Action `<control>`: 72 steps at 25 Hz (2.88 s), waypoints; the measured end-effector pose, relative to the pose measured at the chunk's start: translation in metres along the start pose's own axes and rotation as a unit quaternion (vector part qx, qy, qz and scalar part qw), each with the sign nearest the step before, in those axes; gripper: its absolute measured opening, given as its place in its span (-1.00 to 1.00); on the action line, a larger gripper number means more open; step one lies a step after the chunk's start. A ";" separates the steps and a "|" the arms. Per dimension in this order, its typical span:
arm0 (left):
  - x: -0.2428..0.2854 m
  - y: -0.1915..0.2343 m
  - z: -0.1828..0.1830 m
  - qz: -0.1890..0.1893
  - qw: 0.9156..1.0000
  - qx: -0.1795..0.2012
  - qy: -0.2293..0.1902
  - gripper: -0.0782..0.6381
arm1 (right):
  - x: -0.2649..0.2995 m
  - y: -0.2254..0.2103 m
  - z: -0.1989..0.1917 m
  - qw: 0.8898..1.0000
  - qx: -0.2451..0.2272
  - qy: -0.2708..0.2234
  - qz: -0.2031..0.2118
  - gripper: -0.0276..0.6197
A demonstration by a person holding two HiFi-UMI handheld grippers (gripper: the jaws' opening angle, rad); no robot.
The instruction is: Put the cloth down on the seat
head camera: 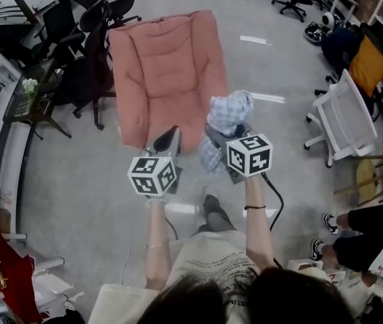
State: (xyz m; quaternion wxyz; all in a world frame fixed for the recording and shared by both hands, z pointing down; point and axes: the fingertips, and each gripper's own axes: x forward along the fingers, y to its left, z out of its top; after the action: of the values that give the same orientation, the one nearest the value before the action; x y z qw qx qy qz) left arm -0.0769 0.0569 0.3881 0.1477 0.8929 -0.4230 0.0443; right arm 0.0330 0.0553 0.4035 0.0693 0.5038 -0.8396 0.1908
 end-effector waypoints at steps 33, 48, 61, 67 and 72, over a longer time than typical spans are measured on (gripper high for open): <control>0.176 0.097 0.056 0.030 1.000 -0.008 0.001 -0.77 | 0.168 -0.119 0.077 0.998 -0.007 0.035 0.042 -0.12; 0.211 0.165 0.040 0.017 0.998 -0.031 0.046 -0.77 | 0.242 -0.128 0.059 0.997 0.030 0.072 0.023 -0.12; 0.267 0.225 0.014 -0.040 0.993 -0.040 0.108 -0.77 | 0.317 -0.155 0.041 0.992 0.064 0.103 -0.025 -0.12; 0.281 0.242 -0.002 -0.062 0.988 -0.049 0.135 -0.77 | 0.337 -0.165 0.025 0.989 0.073 0.124 -0.044 -0.12; 0.291 0.252 -0.021 -0.073 0.984 -0.053 0.156 -0.77 | 0.351 -0.174 0.006 0.985 0.080 0.140 -0.054 -0.12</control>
State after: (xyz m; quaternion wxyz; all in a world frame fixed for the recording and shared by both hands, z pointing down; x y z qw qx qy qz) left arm -0.0839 -0.3041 0.5243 0.2619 0.8946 -0.3298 0.1496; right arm 0.0161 -0.3077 0.5504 0.1564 0.5202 -0.7754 0.3220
